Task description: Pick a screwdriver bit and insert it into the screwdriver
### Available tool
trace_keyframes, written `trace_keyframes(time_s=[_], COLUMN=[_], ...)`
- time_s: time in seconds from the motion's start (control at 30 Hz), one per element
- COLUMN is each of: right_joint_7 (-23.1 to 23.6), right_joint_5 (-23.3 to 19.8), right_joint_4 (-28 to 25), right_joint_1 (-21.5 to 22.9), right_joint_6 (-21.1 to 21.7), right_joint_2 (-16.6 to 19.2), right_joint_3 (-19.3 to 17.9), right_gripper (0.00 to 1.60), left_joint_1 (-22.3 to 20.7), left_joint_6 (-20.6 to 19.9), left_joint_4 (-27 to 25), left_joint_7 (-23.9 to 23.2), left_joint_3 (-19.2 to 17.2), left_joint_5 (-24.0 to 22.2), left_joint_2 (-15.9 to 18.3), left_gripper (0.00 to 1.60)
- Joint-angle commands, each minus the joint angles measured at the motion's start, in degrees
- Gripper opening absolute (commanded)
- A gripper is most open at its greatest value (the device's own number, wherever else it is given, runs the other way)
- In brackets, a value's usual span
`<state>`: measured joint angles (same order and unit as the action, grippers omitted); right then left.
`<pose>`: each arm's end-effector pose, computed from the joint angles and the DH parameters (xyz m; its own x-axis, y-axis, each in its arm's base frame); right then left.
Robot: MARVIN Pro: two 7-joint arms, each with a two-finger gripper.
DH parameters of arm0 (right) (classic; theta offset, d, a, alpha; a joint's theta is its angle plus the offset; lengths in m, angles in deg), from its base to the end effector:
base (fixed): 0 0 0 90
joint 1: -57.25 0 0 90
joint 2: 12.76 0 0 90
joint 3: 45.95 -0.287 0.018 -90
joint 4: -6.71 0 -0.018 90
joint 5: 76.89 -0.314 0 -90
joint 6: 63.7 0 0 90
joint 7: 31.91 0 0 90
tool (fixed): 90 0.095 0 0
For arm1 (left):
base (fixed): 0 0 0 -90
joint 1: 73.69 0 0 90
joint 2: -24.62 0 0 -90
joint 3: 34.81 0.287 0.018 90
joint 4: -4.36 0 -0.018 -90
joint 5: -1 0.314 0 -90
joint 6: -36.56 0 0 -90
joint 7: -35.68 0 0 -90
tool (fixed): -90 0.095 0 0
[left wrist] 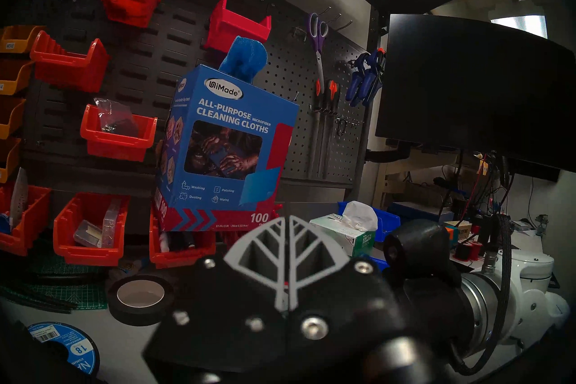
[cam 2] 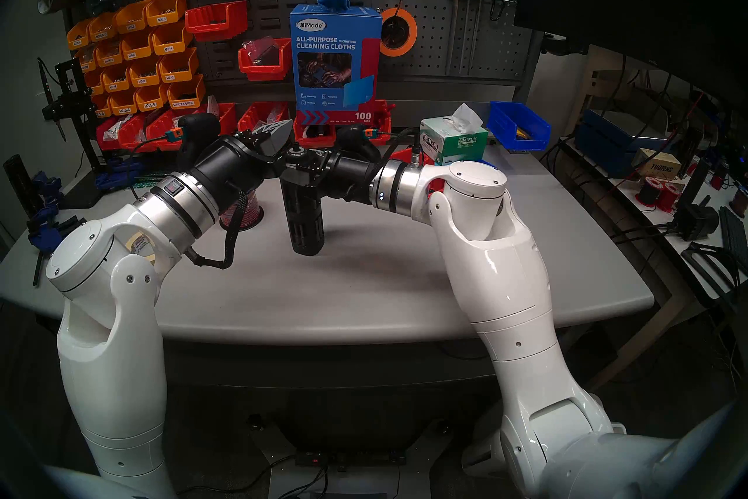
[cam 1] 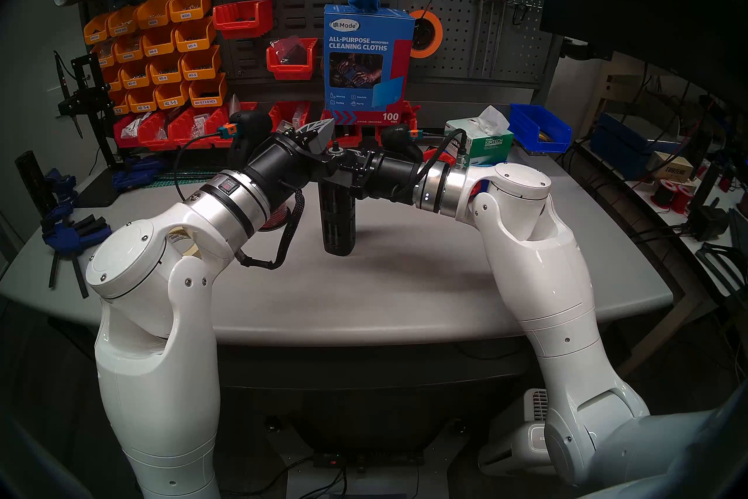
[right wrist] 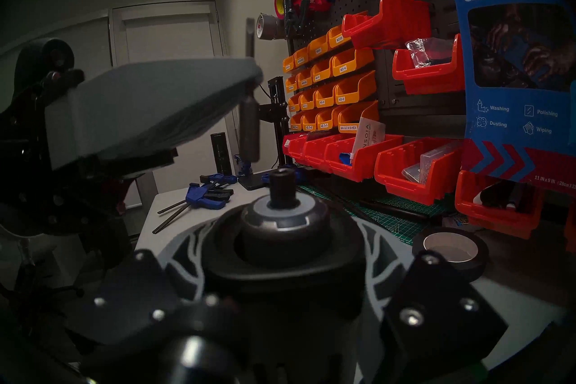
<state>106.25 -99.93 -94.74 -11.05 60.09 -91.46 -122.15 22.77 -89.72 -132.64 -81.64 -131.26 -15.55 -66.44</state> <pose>0.4250 0.1181 -0.1158 0.0990 -0.0493 0.9939 0.9273 -0.3576 -0.1101 0.3150 -0.0208 -0.0796 -0.0776 0.2277 0.9706 -0.5228 -0.8383 0.1549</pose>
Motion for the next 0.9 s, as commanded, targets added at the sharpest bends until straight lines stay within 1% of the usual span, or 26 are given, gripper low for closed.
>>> trace_keyframes(time_s=[0.0,0.17,0.4,0.87], right_joint_7=[0.7,1.0,1.0,0.7], right_joint_5=[-0.5,-0.7,-0.9,-1.1], right_joint_4=[-0.1,-0.2,-0.6,-1.2], right_joint_1=[0.6,0.7,0.4,0.2], right_joint_6=[0.4,0.5,0.9,1.1], right_joint_2=[0.1,0.3,0.7,0.9], right_joint_3=[0.0,0.0,0.0,0.0], right_gripper=[0.0,0.0,0.0,0.0], left_joint_1=[-1.3,-1.7,-1.1,-0.3], left_joint_6=[1.7,1.6,2.4,2.6], left_joint_4=[-1.0,-0.7,-0.9,-1.3], left_joint_7=[0.7,0.6,0.9,0.7], left_joint_3=[0.3,0.4,0.7,0.1], left_joint_5=[0.7,0.8,1.5,1.4], left_joint_2=[-0.4,-0.4,-0.3,-0.3], left_gripper=[0.0,0.0,0.0,0.0])
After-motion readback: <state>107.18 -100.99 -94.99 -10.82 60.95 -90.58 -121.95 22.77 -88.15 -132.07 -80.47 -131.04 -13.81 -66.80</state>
